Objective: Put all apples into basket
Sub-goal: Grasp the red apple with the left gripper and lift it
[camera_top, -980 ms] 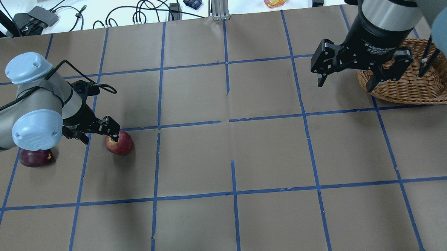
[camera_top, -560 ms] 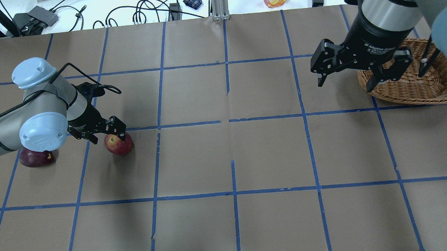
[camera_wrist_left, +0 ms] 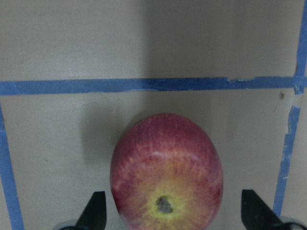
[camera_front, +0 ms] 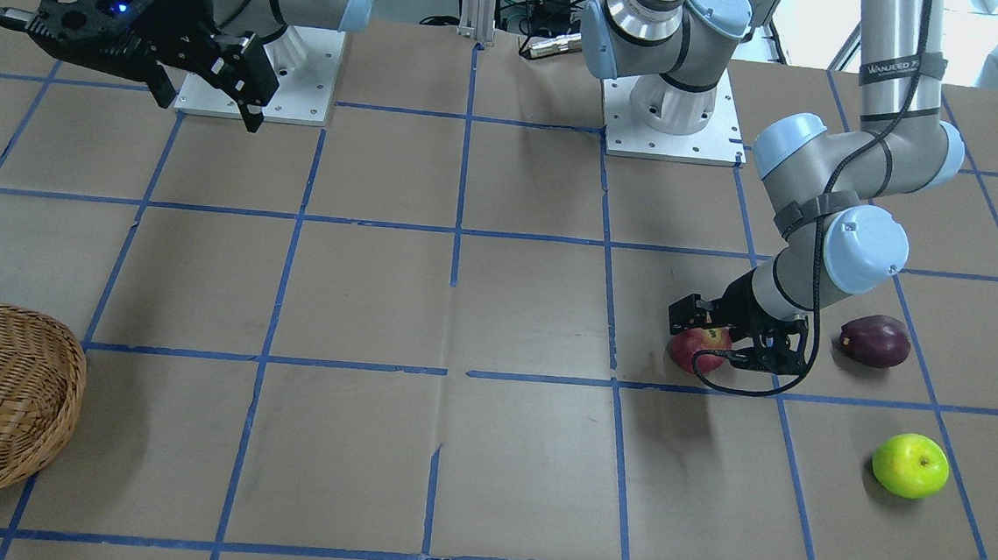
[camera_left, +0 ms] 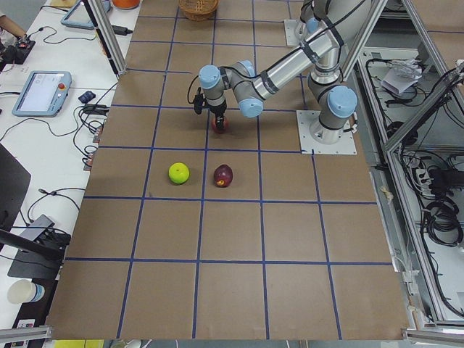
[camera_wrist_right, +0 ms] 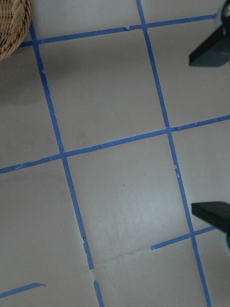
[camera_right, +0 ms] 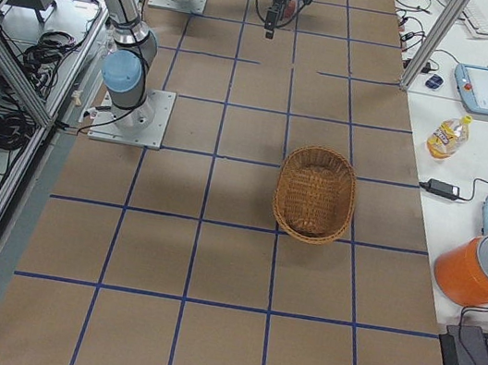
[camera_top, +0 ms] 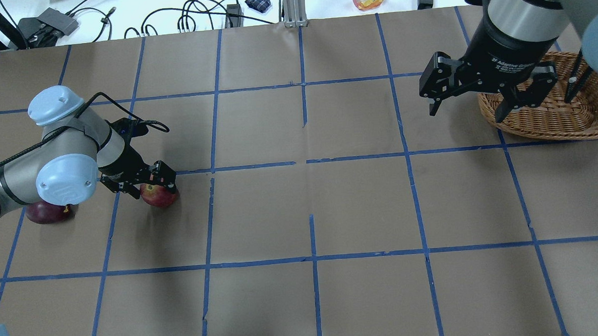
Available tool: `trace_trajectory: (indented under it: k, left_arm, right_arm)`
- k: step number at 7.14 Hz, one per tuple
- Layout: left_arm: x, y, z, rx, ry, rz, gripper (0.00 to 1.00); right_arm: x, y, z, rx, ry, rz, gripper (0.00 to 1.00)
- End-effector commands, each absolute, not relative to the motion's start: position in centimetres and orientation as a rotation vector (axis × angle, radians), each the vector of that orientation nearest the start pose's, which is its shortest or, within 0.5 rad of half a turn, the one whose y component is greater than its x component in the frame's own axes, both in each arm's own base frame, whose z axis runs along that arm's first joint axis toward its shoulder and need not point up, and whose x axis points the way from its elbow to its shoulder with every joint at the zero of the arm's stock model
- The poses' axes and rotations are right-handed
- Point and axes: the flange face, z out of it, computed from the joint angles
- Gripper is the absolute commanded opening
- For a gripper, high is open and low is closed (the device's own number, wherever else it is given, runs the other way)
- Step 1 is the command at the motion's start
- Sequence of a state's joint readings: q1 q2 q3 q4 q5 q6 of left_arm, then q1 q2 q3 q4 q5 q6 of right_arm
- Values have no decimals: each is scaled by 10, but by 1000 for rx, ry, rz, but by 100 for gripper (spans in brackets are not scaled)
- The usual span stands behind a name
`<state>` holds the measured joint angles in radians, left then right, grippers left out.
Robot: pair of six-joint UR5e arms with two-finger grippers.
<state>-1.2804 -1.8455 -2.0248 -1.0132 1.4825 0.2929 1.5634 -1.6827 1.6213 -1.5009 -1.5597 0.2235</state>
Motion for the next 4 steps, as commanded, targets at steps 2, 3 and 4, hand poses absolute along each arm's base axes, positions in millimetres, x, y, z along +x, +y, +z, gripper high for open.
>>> trace_trajectory:
  k: [2, 3, 4]
  left_arm:
    - [7, -522, 194, -20, 3262, 160, 31]
    - [-3, -531, 218, -63, 3251, 96, 30]
    - [-20, -544, 243, -176, 3311, 58, 30]
  right_arm:
    - [131, -443, 509, 369, 3112, 21, 100]
    - [131, -444, 509, 364, 3110, 14, 100]
    - [131, -444, 509, 369, 3107, 14, 100]
